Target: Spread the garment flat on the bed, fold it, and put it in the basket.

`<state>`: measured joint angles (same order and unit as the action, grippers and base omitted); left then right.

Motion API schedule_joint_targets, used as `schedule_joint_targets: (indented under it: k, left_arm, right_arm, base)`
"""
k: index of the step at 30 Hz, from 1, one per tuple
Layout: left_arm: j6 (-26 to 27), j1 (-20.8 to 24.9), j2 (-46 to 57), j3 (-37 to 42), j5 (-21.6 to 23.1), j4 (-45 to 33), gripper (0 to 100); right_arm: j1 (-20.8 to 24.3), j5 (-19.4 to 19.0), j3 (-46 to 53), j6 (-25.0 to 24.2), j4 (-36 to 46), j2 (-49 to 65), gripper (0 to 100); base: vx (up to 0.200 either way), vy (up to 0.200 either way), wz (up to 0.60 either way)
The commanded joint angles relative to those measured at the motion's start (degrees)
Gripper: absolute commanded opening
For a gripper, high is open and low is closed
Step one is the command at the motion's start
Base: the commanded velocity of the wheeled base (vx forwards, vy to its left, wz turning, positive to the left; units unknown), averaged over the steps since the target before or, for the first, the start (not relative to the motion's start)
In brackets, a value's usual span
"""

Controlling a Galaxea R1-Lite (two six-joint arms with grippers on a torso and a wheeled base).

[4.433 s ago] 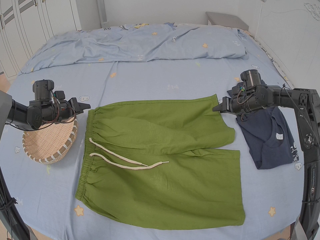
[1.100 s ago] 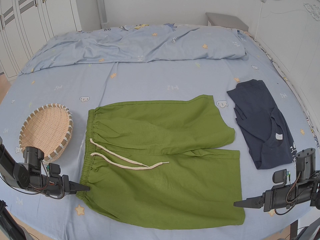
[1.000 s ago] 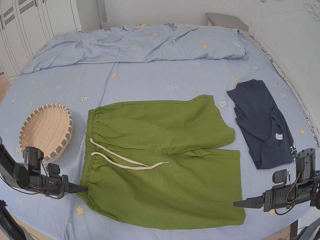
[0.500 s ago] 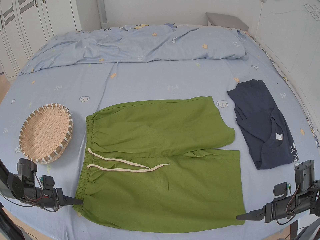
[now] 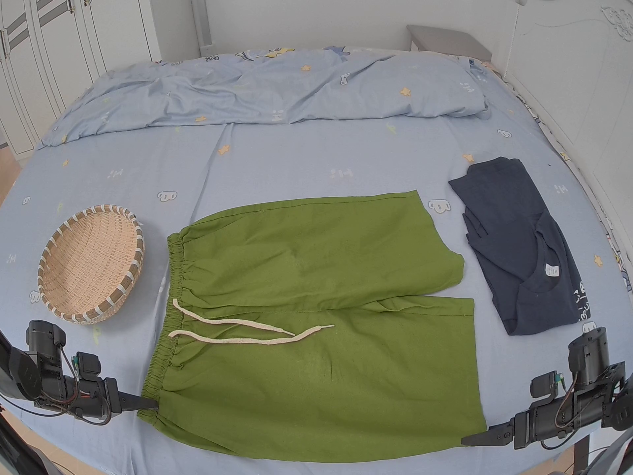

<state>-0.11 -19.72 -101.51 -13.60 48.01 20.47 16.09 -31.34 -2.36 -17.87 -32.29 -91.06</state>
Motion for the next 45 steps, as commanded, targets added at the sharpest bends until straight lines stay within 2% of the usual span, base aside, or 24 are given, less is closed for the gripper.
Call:
schedule_joint_targets:
  k: [1, 5, 10, 12, 17, 32, 33, 41, 45]
  left_arm:
    - [0.02, -0.05, -0.27, -0.46, -0.11, 0.27, 0]
    - [0.02, 0.12, -0.18, -0.63, -0.11, 0.19, 0]
    - [0.02, 0.04, -0.18, -0.72, -0.02, 0.36, 0]
    - [0.02, 0.12, -0.18, -0.72, -0.02, 0.36, 0]
    - [0.02, 0.48, -0.18, -0.55, -0.02, 0.36, 0]
    - [0.02, 0.48, 0.09, -0.37, -0.02, 0.10, 0]
    - [0.02, 0.48, 0.09, -0.37, -0.02, 0.10, 0]
    - [0.02, -0.05, -0.27, -0.55, -0.02, 0.10, 0]
    - [-0.07, 0.04, -0.18, -0.46, -0.11, 0.01, 0]
  right_arm:
    - [-0.27, -0.12, 2.01, 0.56, -6.29, -9.04, 100]
    - [-0.27, -0.21, 2.36, 0.56, -12.00, -13.97, 100]
    - [0.26, -0.39, 2.36, 0.47, -13.41, -16.78, 100]
    - [0.26, -1.00, 2.36, 0.47, -13.50, -16.78, 100]
    - [-0.27, -6.63, 2.36, 0.38, -14.11, -16.43, 100]
    - [0.70, -9.00, 2.36, -0.32, -19.12, -19.50, 100]
    - [0.70, -9.00, 2.36, -0.32, -19.12, -19.50, 0]
    - [0.26, -8.56, 2.36, -0.15, -17.89, -19.59, 0]
    - [-0.80, -7.77, 2.36, 0.47, -13.59, -18.80, 0]
  base:
    - [0.000, 0.000, 0.00]
    - [0.000, 0.000, 0.00]
    - [0.000, 0.000, 0.00]
    - [0.000, 0.000, 0.00]
    - [0.000, 0.000, 0.00]
    - [0.000, 0.000, 0.00]
    - [0.000, 0.000, 0.00]
    - [0.000, 0.000, 0.00]
    - [0.000, 0.000, 0.00]
